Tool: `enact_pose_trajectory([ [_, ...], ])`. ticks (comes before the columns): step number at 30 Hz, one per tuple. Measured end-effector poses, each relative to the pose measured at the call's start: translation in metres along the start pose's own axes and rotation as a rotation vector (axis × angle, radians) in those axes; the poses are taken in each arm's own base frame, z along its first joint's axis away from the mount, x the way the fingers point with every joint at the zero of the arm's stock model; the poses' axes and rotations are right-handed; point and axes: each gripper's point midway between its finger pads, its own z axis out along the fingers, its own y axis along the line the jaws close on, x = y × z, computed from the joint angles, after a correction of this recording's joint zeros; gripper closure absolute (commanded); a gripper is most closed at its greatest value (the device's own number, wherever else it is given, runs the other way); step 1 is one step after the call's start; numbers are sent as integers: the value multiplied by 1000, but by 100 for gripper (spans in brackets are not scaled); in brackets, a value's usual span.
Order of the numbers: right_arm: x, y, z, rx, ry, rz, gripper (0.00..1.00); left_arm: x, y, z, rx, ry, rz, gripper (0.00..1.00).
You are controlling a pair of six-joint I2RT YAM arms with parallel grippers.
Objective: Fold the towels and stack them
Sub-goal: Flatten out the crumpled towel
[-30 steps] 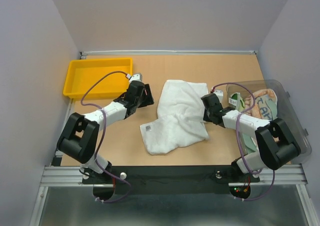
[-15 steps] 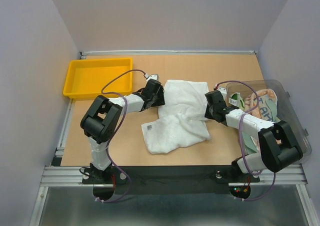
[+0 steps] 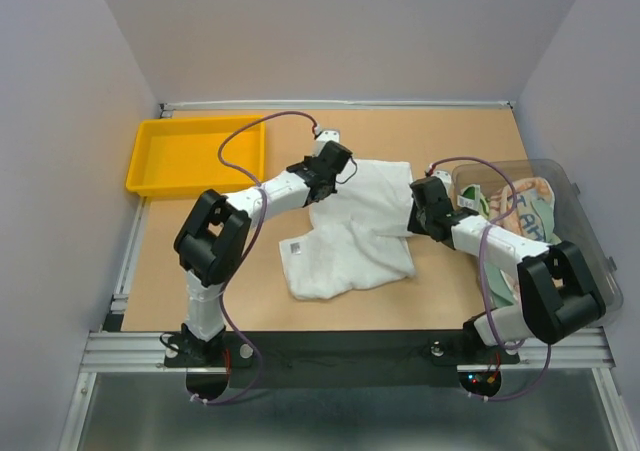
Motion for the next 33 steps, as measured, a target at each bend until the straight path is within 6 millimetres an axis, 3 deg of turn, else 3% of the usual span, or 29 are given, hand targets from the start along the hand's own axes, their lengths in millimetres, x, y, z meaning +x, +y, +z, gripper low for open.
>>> enact_pose_trajectory([
  [3,-11,6,-7,-30,-31,12,98,-30,-15,-39,-60,-82,73,100],
  [4,-15,7,-11,-41,-42,17,97,-35,-23,-53,-55,-106,85,96],
  [5,-19,9,-14,-51,-56,23,97,-36,-33,-74,-43,-128,106,84],
  [6,-23,11,-19,-68,-71,31,96,-32,-41,-89,-34,-144,122,71],
  [8,-27,14,-25,-94,-87,41,95,-14,-53,-108,-9,-140,148,68],
  [9,-27,14,-27,-104,-90,44,93,5,-61,-114,14,-116,175,65],
  [10,-26,15,-30,-116,-93,47,92,18,-65,-115,26,-94,190,56],
  [11,-25,15,-31,-122,-94,49,90,33,-65,-116,31,-68,213,39],
  [13,-17,14,-34,-139,-82,47,83,65,-58,-112,44,0,230,25],
  [16,-9,13,-39,-165,-67,39,79,93,-37,-119,97,65,185,18],
  [18,-9,16,-41,-184,-63,31,79,89,-21,-130,132,64,114,18],
  [20,-9,20,-42,-204,-56,13,77,62,-7,-139,177,12,-3,18],
  [23,-18,25,-42,-210,-59,-21,68,10,19,-136,194,-91,-166,20],
  [26,-41,35,-40,-213,-87,-60,65,-13,40,-117,166,-120,-229,21],
  [29,-65,44,-37,-212,-121,-86,58,-17,35,-88,167,-75,-211,22],
  [31,-83,51,-31,-208,-137,-104,46,-17,26,-69,175,-42,-194,22],
  [33,-97,56,-25,-205,-148,-116,43,-13,16,-47,186,-4,-176,23],
])
